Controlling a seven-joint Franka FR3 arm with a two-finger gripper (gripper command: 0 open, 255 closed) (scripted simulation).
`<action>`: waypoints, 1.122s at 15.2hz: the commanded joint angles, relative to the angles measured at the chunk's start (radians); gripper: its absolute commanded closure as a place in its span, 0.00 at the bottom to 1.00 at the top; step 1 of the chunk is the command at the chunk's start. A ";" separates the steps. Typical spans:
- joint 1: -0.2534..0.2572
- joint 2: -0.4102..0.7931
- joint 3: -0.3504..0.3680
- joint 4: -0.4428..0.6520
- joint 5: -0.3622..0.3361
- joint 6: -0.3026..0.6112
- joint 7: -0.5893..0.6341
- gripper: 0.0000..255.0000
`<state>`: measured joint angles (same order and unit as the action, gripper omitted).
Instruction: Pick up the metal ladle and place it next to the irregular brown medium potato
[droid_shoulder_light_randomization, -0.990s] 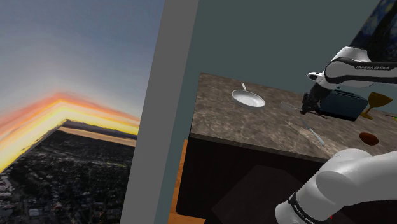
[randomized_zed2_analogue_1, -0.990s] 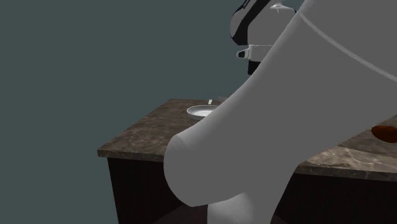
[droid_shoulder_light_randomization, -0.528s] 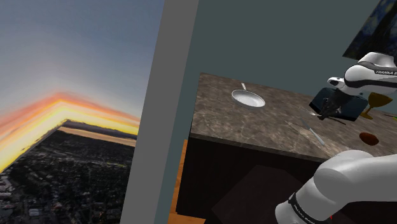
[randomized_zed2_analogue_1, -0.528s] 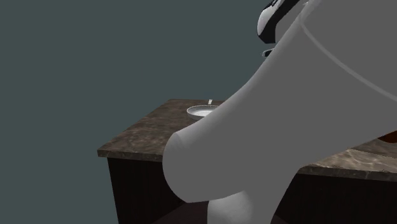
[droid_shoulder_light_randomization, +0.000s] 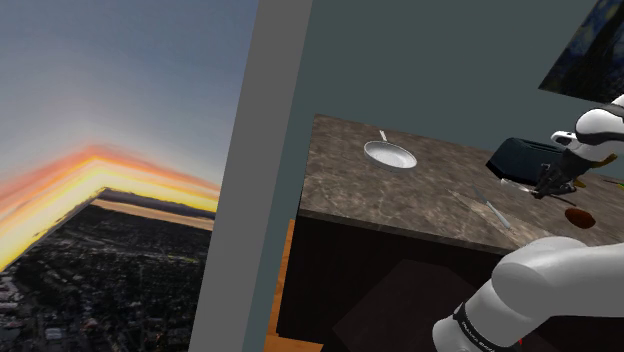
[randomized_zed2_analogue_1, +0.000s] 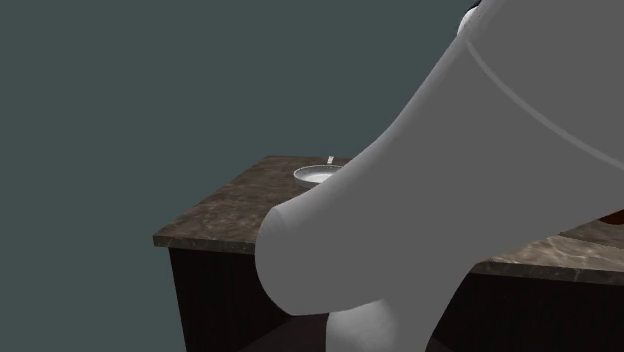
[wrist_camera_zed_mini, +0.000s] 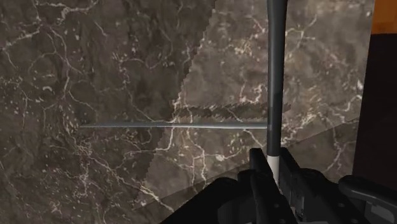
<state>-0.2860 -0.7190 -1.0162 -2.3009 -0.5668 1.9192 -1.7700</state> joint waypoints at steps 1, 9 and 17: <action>0.006 0.008 -0.053 0.036 -0.011 -0.002 -0.053 1.00; 0.088 0.038 -0.273 0.225 -0.031 -0.035 -0.246 1.00; 0.280 0.021 -0.537 0.490 -0.059 -0.101 -0.415 1.00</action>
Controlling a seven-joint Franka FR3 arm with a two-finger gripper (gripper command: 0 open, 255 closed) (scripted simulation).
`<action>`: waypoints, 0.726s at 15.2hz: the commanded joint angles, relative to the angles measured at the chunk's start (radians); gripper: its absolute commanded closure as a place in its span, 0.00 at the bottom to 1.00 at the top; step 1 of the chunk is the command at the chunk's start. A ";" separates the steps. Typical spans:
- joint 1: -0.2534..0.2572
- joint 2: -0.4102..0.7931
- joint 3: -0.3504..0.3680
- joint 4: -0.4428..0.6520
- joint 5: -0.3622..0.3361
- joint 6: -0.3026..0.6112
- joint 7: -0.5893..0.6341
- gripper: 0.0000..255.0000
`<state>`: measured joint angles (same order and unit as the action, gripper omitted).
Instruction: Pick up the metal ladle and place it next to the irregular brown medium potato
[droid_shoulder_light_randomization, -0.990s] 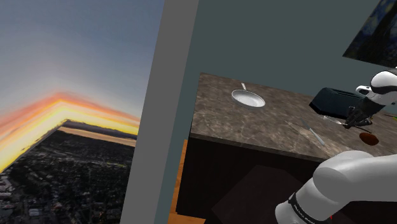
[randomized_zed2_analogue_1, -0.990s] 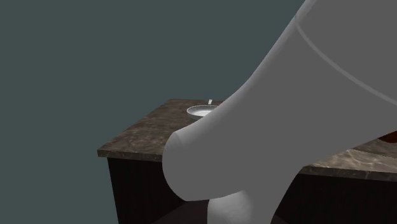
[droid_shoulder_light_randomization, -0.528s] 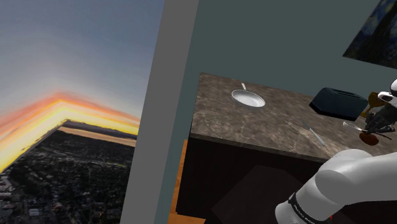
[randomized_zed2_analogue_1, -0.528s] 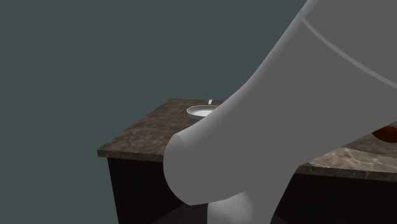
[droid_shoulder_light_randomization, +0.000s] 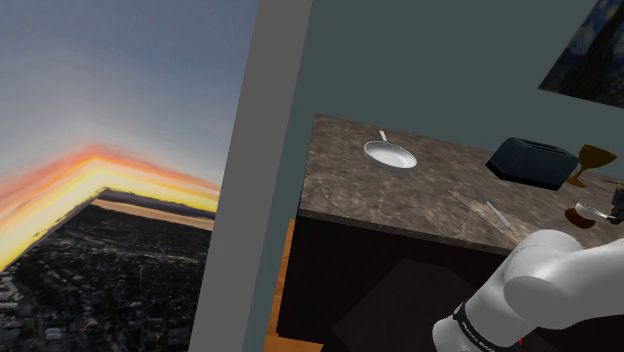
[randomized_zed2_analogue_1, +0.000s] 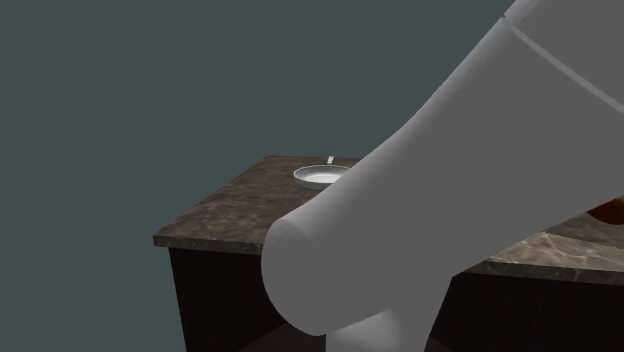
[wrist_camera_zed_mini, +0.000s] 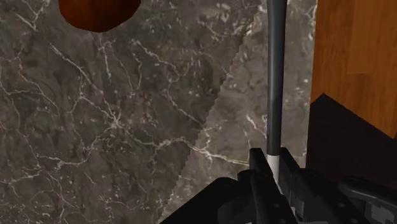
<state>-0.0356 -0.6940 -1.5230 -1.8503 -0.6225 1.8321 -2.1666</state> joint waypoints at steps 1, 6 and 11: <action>0.059 -0.013 -0.063 0.079 -0.010 -0.026 -0.037 1.00; 0.215 -0.080 -0.210 0.305 -0.051 -0.102 -0.131 1.00; 0.355 -0.161 -0.317 0.530 -0.096 -0.172 -0.214 1.00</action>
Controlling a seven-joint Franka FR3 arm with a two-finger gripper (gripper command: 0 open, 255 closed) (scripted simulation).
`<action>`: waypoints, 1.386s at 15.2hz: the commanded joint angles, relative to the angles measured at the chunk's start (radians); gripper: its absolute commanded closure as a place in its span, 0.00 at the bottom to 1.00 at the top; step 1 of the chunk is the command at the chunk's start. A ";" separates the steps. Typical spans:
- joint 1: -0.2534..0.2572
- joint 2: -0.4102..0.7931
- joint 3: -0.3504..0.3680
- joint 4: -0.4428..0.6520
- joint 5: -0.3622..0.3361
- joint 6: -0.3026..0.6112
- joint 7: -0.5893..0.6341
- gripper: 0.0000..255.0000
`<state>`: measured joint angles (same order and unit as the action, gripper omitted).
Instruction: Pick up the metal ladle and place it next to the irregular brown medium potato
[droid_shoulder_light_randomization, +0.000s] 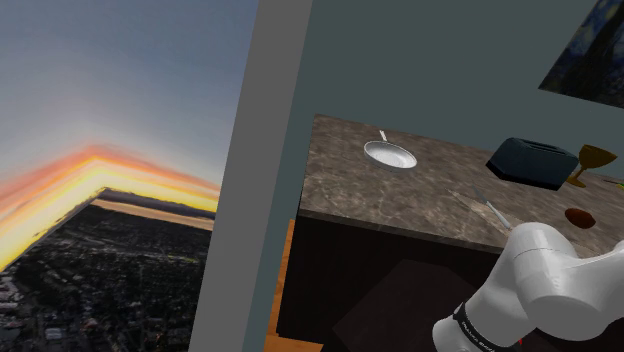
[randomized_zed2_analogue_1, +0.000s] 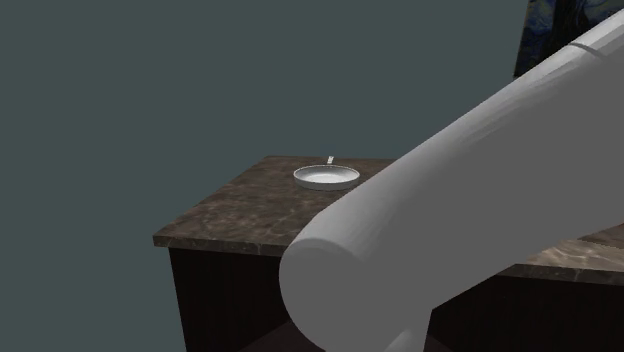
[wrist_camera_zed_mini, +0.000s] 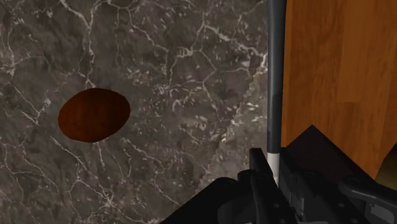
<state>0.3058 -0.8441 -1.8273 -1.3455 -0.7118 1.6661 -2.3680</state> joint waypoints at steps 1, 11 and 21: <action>0.010 -0.015 -0.014 0.013 -0.010 0.005 -0.010 1.00; -0.017 -0.054 -0.042 -0.087 -0.048 0.108 0.013 1.00; -0.022 -0.101 -0.086 -0.156 -0.094 0.200 0.034 1.00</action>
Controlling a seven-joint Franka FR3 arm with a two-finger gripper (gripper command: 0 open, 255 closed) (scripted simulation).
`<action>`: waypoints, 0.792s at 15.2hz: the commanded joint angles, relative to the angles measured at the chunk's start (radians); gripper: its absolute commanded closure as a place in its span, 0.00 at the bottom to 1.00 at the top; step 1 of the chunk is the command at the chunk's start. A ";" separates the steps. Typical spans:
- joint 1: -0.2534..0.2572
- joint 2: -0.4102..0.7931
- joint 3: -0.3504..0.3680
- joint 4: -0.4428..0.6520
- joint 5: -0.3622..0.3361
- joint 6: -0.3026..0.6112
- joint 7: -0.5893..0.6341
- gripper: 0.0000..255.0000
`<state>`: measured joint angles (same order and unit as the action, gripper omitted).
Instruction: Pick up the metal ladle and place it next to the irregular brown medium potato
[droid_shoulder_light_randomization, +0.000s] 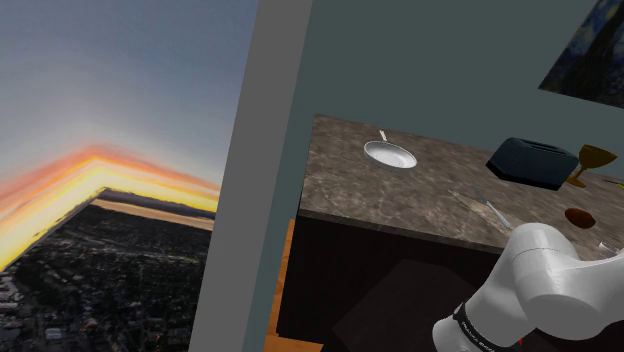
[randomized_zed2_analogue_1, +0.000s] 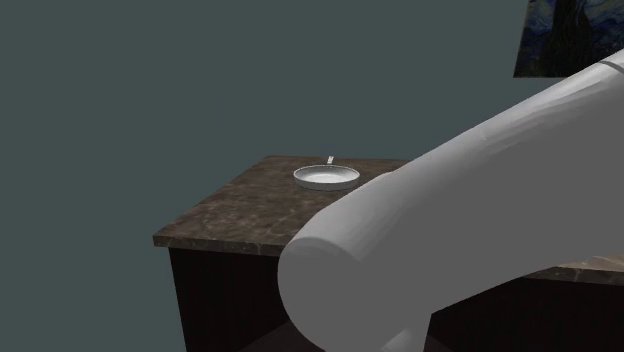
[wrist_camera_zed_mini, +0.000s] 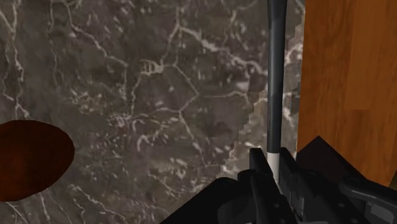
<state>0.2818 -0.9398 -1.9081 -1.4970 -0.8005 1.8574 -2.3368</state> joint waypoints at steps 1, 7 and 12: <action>0.002 -0.011 -0.011 -0.011 -0.011 0.019 0.005 1.00; 0.002 -0.011 -0.011 -0.011 -0.011 0.019 0.005 1.00; 0.002 -0.011 -0.011 -0.011 -0.011 0.019 0.005 0.00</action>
<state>0.2839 -0.9510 -1.9191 -1.5079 -0.8113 1.8765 -2.3321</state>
